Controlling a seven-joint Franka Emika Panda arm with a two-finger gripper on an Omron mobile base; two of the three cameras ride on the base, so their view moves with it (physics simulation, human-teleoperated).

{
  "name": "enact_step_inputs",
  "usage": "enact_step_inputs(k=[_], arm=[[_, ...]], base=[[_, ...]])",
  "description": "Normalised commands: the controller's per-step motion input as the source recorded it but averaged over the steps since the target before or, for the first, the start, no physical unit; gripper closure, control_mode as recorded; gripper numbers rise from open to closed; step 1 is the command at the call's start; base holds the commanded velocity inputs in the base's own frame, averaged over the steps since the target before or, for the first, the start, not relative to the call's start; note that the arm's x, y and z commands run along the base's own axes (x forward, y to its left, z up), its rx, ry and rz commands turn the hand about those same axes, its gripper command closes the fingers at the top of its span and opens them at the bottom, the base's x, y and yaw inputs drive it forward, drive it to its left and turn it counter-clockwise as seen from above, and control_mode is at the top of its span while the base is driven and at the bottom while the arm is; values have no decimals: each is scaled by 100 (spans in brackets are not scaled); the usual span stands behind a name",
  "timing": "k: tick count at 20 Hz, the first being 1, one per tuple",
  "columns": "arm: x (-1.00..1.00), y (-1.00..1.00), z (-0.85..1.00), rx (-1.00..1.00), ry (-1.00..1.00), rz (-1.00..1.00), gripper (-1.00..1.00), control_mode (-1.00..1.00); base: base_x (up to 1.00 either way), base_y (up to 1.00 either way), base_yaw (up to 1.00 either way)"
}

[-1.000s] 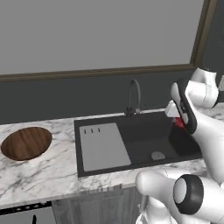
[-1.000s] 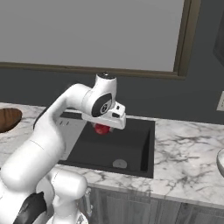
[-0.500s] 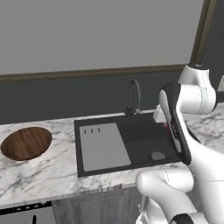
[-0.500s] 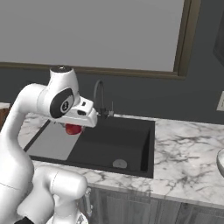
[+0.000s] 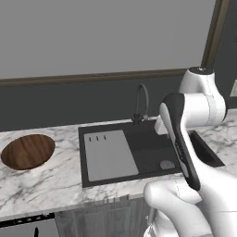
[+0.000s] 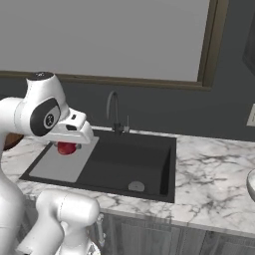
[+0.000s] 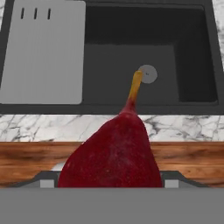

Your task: Pick the eggplants from the cabinet and place them in one bowl. Pick the pear from the sink and place it in the other bowl.

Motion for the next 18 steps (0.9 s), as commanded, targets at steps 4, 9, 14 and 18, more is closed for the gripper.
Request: enact_step_inputs(k=[4, 9, 14, 18], arm=[[0, 0, 0, 0, 0, 0, 100, -100], [-18, 1, 0, 0, 0, 0, 100, 100], [0, 0, 0, 0, 0, 0, 100, 100], [0, 0, 0, 0, 0, 0, 100, 100]], base=[[0, 0, 0], [-25, 6, 0], [-43, 76, 0], [3, 100, -5]])
